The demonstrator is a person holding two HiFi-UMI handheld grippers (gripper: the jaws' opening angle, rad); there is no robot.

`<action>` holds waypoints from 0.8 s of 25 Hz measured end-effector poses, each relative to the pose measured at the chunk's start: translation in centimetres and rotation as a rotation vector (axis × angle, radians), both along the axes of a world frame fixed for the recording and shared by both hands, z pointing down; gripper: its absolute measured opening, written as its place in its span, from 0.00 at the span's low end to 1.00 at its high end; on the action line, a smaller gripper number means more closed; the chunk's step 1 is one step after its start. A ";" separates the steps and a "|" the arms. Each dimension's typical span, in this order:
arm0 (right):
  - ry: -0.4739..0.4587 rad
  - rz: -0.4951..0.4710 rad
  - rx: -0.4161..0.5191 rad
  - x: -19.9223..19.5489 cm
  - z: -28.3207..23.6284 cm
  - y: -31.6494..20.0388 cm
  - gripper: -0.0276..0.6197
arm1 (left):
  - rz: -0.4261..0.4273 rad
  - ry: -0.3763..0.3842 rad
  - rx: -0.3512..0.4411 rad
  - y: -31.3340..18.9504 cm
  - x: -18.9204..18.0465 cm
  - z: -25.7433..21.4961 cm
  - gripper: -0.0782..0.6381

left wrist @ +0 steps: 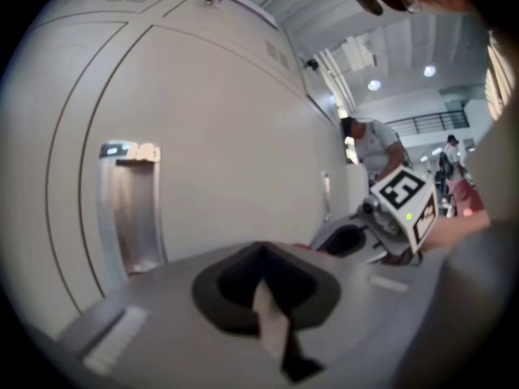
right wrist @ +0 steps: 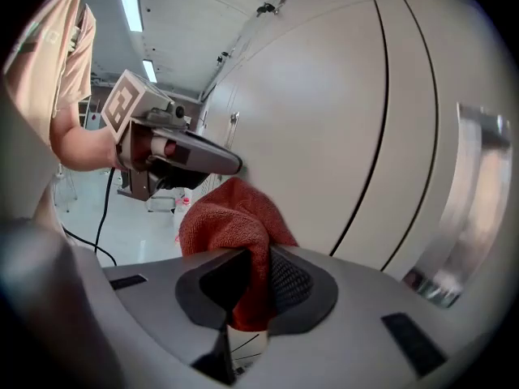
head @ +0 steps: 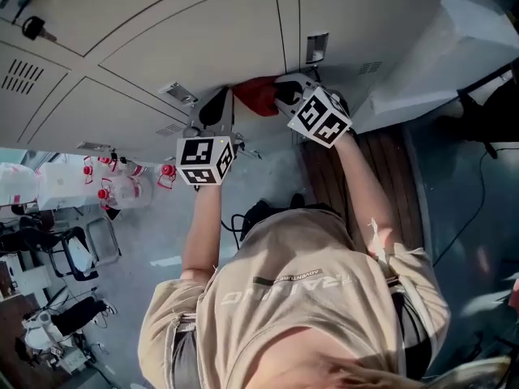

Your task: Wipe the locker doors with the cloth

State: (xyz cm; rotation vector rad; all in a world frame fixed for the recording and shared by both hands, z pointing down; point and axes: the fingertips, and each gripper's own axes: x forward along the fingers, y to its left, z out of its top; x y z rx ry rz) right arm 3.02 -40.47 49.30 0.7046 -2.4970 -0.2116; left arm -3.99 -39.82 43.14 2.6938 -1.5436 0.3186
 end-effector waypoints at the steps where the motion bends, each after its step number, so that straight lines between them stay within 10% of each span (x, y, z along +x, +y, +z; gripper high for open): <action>1: 0.004 0.002 -0.022 0.0 1.4 0.0 0.11 | -0.003 0.003 -0.012 0.0 -0.1 0.7 0.12; 10: 0.100 -0.001 -0.128 -0.2 9.6 -0.1 0.11 | -0.025 0.011 -0.120 0.7 -1.0 5.2 0.12; 15: -0.117 0.065 -0.225 -0.3 9.2 1.4 0.11 | -0.056 0.013 -0.147 1.8 -2.4 6.7 0.12; 20: -0.239 0.167 -0.094 -0.3 6.8 3.2 0.11 | -0.028 0.022 -0.169 3.7 -2.9 8.1 0.12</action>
